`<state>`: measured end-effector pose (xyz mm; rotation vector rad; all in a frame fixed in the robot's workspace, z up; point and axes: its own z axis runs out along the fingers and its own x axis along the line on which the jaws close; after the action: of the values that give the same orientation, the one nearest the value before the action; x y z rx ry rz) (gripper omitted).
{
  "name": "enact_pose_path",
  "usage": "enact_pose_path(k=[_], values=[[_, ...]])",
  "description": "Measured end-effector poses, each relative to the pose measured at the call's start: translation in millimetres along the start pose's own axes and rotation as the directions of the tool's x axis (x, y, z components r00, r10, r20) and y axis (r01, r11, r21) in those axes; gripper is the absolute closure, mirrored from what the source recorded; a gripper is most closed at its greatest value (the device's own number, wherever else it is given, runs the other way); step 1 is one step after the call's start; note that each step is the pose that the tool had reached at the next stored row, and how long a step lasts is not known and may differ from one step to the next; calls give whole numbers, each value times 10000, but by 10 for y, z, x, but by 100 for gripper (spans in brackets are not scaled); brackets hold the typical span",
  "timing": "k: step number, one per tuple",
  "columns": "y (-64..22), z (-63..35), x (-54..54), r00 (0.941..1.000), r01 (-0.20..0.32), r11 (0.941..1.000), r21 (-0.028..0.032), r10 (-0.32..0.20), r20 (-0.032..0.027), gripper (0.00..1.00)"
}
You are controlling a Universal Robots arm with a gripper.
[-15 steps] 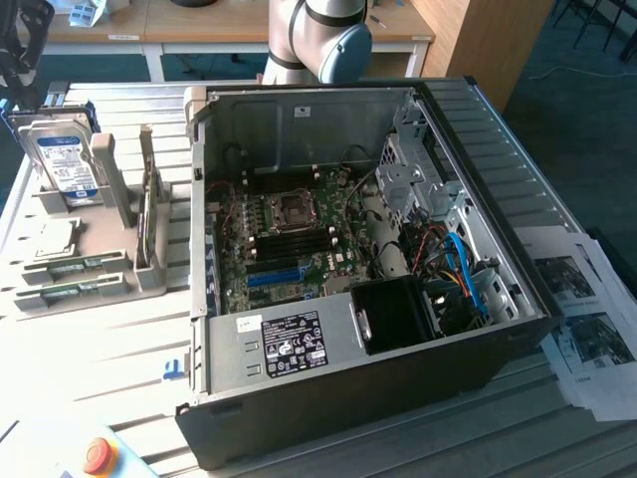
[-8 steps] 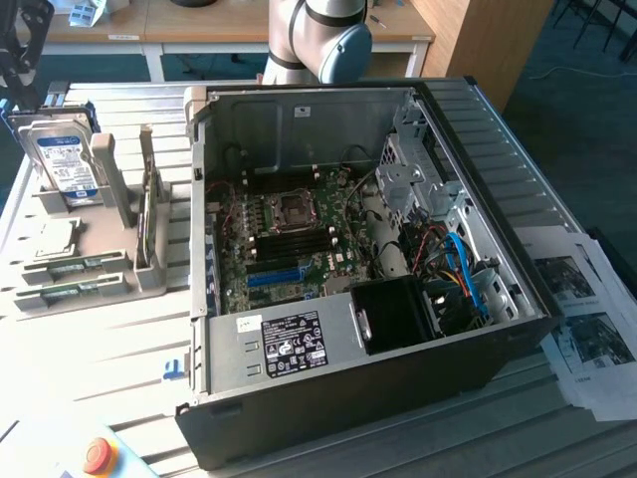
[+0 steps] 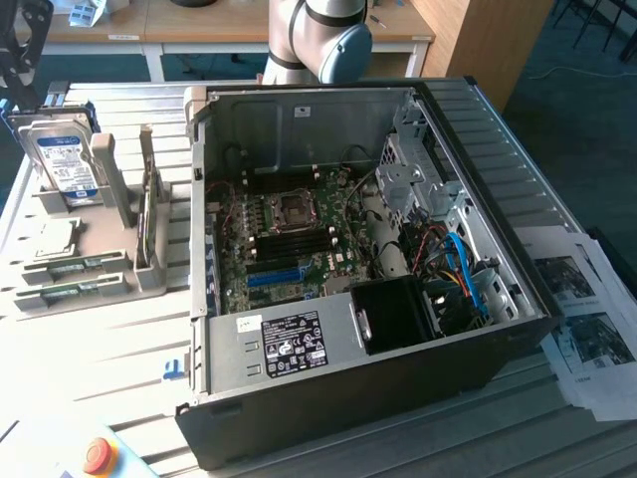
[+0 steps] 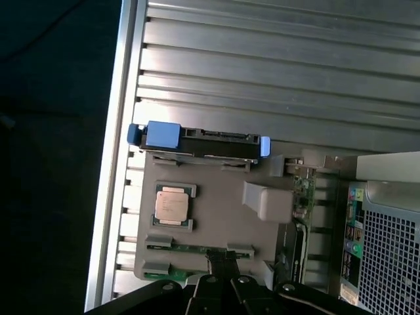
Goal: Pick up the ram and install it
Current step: 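Pick up the ram and move it above insertion slot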
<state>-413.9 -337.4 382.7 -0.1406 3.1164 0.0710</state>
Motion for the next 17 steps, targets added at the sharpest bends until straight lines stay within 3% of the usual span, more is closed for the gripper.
enact_pose_path(k=[9,17], values=[[-1,1,0,9965,838,9965,-19,-838,-35,90],[-2,0,0,9867,1626,9867,-42,-1626,-69,90]])
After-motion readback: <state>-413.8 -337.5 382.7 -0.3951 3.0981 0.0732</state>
